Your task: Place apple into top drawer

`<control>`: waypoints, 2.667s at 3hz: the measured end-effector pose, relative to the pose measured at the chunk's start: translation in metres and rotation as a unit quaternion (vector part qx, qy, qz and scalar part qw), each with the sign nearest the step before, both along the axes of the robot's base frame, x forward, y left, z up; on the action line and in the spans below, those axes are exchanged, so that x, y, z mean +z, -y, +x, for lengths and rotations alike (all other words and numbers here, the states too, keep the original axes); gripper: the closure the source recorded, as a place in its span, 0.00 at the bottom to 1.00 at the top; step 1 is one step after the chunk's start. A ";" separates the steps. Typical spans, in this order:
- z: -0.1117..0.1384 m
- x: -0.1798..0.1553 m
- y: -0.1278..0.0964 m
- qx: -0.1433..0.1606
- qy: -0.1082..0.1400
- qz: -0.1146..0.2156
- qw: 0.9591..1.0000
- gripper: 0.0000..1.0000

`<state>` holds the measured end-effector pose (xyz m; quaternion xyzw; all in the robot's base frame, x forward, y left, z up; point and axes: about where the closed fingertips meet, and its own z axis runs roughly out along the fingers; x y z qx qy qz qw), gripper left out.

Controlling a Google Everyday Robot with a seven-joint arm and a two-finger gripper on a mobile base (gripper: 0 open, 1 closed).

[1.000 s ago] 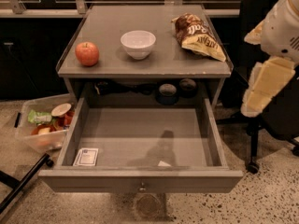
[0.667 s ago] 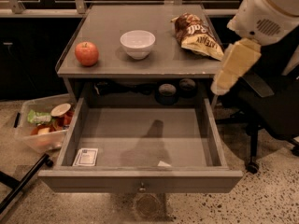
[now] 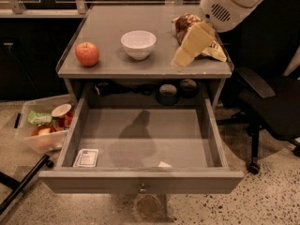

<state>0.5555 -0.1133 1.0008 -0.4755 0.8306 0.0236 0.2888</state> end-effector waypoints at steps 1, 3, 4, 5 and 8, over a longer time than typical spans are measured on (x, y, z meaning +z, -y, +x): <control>0.000 0.000 0.000 0.000 0.000 0.000 1.000 0.00; -0.005 -0.004 -0.021 -0.017 0.014 0.045 0.999 0.00; 0.000 -0.020 -0.088 0.003 0.026 0.102 0.994 0.00; 0.001 -0.035 -0.163 0.018 0.037 0.154 0.987 0.00; 0.029 -0.030 -0.184 0.000 0.073 0.186 0.980 0.00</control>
Offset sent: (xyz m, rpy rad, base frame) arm -0.0035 -0.0154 0.0044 0.0502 -0.0192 -0.0433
